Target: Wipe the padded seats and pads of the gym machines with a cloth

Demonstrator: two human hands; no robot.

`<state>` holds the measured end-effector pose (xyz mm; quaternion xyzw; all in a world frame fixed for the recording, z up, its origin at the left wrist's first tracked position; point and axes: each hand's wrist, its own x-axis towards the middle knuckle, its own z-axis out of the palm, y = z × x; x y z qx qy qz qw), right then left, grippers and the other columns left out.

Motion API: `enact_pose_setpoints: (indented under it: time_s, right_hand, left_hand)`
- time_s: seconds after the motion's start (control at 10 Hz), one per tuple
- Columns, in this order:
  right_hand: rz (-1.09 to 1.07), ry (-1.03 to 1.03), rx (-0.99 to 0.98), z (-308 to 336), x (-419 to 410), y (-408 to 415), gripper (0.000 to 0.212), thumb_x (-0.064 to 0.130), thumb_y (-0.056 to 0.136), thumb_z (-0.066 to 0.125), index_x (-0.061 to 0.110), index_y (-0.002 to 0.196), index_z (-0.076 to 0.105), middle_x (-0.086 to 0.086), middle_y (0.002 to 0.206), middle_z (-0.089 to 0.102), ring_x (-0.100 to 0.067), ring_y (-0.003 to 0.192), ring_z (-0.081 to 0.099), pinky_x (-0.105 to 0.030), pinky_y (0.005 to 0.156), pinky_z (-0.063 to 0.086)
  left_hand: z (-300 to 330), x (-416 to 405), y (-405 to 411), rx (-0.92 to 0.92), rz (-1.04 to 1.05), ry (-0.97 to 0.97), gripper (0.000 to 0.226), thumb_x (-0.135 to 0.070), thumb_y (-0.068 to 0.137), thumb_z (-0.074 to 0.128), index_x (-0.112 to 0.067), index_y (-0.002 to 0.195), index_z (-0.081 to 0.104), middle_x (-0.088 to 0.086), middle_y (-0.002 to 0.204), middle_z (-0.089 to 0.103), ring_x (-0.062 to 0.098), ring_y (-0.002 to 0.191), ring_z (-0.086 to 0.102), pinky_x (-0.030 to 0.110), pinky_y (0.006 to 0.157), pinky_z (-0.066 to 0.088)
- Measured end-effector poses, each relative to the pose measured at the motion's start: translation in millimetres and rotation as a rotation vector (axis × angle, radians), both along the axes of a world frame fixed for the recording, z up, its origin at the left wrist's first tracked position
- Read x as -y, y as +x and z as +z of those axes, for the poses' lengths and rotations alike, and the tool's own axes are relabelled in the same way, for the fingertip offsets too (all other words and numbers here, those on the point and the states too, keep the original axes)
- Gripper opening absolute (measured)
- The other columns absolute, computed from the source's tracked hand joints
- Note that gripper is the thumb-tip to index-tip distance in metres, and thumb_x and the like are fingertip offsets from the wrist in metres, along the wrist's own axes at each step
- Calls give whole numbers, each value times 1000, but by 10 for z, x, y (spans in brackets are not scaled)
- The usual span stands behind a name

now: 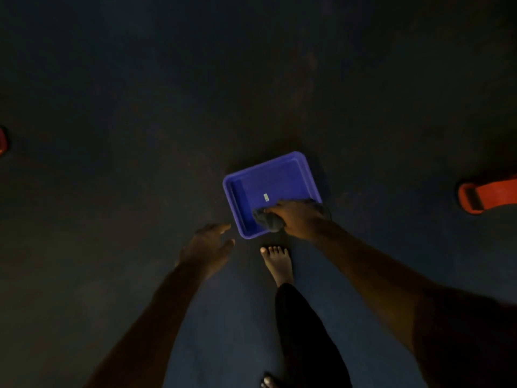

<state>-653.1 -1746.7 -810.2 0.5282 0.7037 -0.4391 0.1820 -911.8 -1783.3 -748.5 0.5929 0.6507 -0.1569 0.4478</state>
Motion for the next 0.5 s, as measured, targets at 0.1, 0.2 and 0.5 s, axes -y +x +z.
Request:
enact_pose_setpoints:
  time_s: [0.1, 0.2, 0.5]
  right_hand:
    - [112, 19, 67, -790, -362, -50, 50, 46, 99, 52, 28, 146, 48, -9, 134, 58, -32, 124, 57, -58, 114, 38]
    - [237, 133, 175, -1764, -590, -133, 72, 35, 95, 68, 27, 157, 32, -11, 158, 35, -37, 149, 33, -62, 122, 20]
    - [32, 55, 219, -2223, -213, -174, 73, 33, 88, 76, 24, 149, 35, -9, 154, 39, -35, 141, 42, -58, 115, 38]
  left_hand:
    - [-748, -301, -31, 12, 39, -13, 58, -44, 96, 67, -23, 149, 57, 7, 148, 59, 29, 130, 62, 45, 109, 51]
    - [-1649, -628, -51, -28, 6, -24, 53, -38, 101, 65, -28, 152, 53, 4, 152, 54, 27, 133, 59, 48, 109, 51]
    - [-1935, -839, 21, -77, -94, -60, 54, -38, 104, 62, -29, 155, 46, 3, 154, 52, 24, 136, 55, 49, 110, 50]
